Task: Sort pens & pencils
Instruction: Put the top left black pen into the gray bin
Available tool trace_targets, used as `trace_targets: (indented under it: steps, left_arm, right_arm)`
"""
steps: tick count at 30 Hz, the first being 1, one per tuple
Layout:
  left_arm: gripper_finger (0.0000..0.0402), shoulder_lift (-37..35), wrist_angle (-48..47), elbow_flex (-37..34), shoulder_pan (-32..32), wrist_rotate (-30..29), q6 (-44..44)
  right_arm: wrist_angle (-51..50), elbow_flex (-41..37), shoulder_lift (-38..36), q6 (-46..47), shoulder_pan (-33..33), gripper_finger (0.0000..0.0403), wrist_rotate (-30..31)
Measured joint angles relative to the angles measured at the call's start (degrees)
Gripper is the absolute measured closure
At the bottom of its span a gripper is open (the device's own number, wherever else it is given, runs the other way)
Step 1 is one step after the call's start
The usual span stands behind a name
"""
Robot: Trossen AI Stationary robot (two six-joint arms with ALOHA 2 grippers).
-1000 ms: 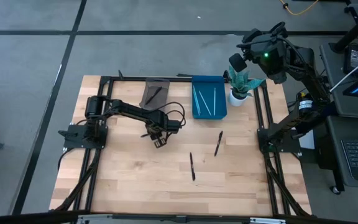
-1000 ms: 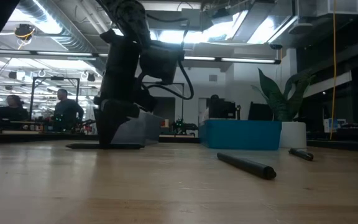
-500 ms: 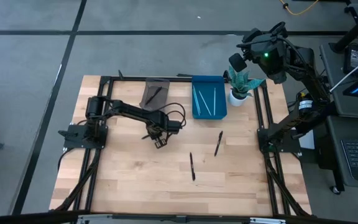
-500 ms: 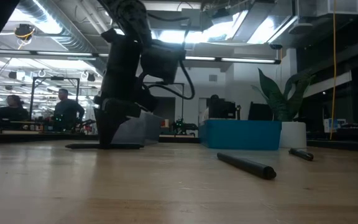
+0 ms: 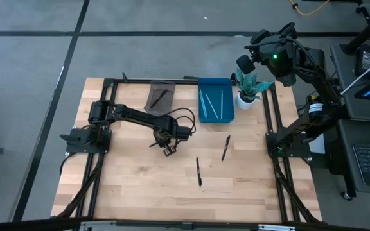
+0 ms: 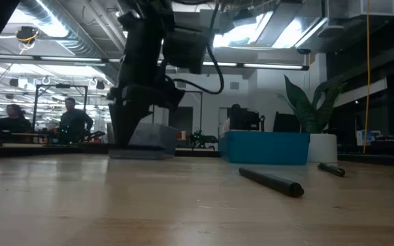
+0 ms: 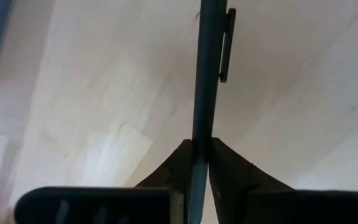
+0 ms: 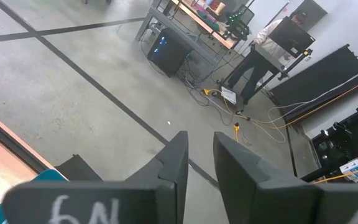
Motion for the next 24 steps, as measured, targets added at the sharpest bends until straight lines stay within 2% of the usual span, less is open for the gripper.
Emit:
trace_targets:
  steps: [7, 12, 20, 24]
  left_arm:
    - [0.0373, -0.1, -6.6, 6.5, 0.0, -1.8, -1.6]
    - [0.0363, -0.2, -12.8, 12.7, 0.4, -3.5, -1.7]
    - [0.037, -0.3, -23.9, 23.2, 2.9, -7.7, -1.4]
    - [0.0371, -0.3, -25.0, 26.4, 5.0, -8.4, 0.2]
  right_arm:
    - [0.0, 0.0, 0.0, 0.0, 0.0, 0.0325, -0.4]
    - [0.0, 0.0, 0.0, -0.1, 0.0, 0.0325, -0.4]
    - [0.0, 0.0, 0.0, -0.1, 0.0, 0.0325, -0.5]
    - [0.0, 0.0, 0.0, -0.1, 0.0, 0.0325, -0.5]
